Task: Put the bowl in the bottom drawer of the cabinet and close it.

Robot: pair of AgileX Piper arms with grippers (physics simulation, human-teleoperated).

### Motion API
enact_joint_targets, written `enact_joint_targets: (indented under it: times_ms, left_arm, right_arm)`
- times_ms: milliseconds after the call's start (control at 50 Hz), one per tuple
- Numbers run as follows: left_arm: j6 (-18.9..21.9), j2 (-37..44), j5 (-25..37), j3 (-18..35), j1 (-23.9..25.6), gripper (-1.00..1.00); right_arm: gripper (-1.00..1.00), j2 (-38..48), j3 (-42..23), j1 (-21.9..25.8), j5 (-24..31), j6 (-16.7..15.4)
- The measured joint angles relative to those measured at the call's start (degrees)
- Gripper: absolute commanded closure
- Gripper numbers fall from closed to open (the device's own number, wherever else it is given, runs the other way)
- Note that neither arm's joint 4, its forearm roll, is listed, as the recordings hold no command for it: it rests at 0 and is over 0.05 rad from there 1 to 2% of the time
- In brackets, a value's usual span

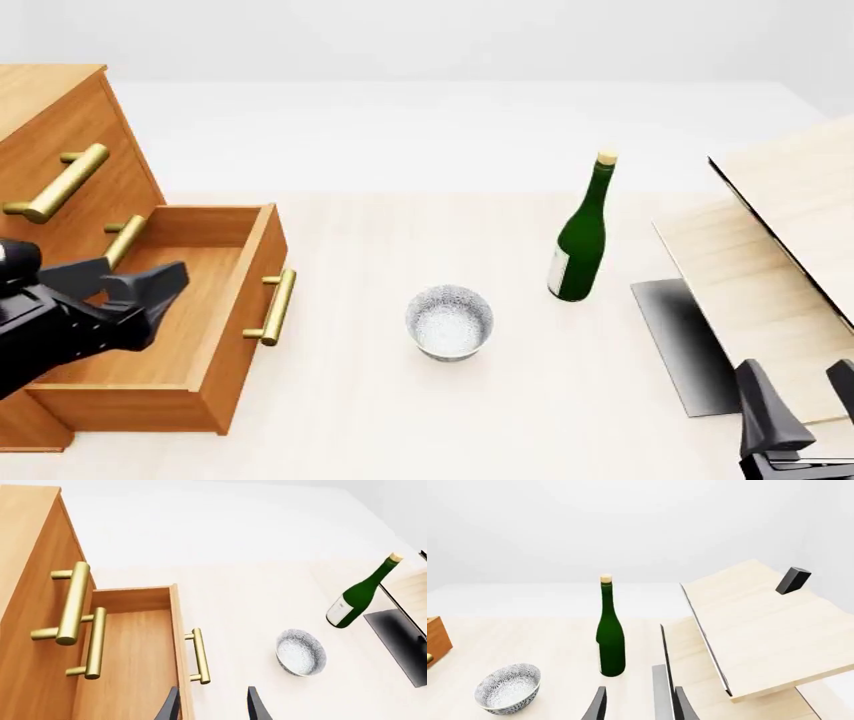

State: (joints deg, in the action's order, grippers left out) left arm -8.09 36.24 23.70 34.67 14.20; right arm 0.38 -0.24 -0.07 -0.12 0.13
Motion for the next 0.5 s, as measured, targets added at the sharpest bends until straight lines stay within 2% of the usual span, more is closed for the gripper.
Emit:
enact_joint_targets:
  times_ms: [500]
  left_arm:
    - [-1.9,7.3,-3.3,-0.7,-3.0,-1.0]
  right_arm:
    - [-1.0,0.0,0.0,0.0,0.0,0.0]
